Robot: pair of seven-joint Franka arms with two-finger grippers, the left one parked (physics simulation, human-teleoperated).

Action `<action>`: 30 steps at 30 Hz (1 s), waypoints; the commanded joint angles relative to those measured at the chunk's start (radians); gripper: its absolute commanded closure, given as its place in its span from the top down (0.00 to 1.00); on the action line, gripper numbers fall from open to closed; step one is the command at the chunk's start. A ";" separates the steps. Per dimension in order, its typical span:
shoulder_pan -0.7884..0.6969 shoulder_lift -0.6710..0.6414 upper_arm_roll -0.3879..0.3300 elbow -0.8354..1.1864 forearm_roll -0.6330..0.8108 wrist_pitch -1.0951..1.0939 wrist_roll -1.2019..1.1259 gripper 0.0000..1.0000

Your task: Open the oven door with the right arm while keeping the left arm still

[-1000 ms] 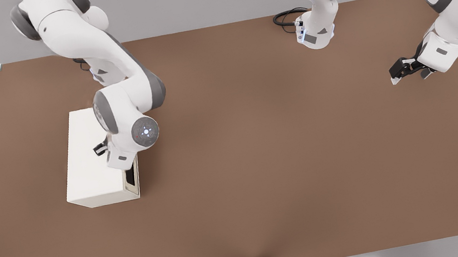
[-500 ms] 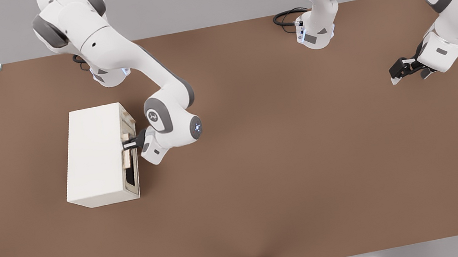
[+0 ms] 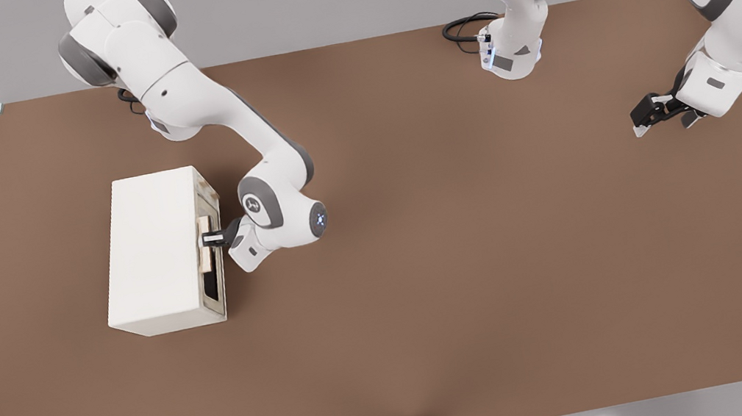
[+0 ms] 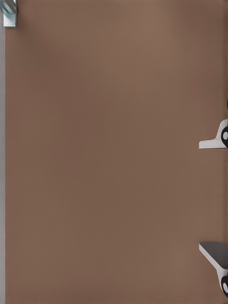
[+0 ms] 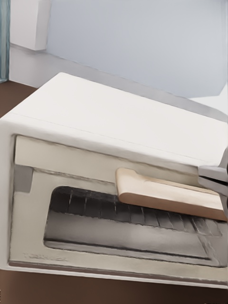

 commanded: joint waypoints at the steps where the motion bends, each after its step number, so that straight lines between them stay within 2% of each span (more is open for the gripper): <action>1: 0.000 0.001 0.000 -0.002 0.001 0.028 0.204 0.00; 21: 0.035 0.013 0.003 0.003 0.004 0.071 0.236 0.00; 25: 0.051 0.004 0.009 0.132 0.258 0.198 0.270 0.00; 26: 0.038 -0.037 0.009 0.164 0.329 0.192 0.244 0.00; 27: -0.023 -0.103 0.009 0.175 0.476 0.189 0.112 0.00; 28: -0.113 -0.195 0.007 0.176 0.602 0.188 -0.118 0.00; 29: -0.189 -0.278 -0.025 0.176 0.732 0.177 -0.346 0.15; 30: -0.195 -0.347 -0.123 0.188 0.809 0.108 -0.518 0.43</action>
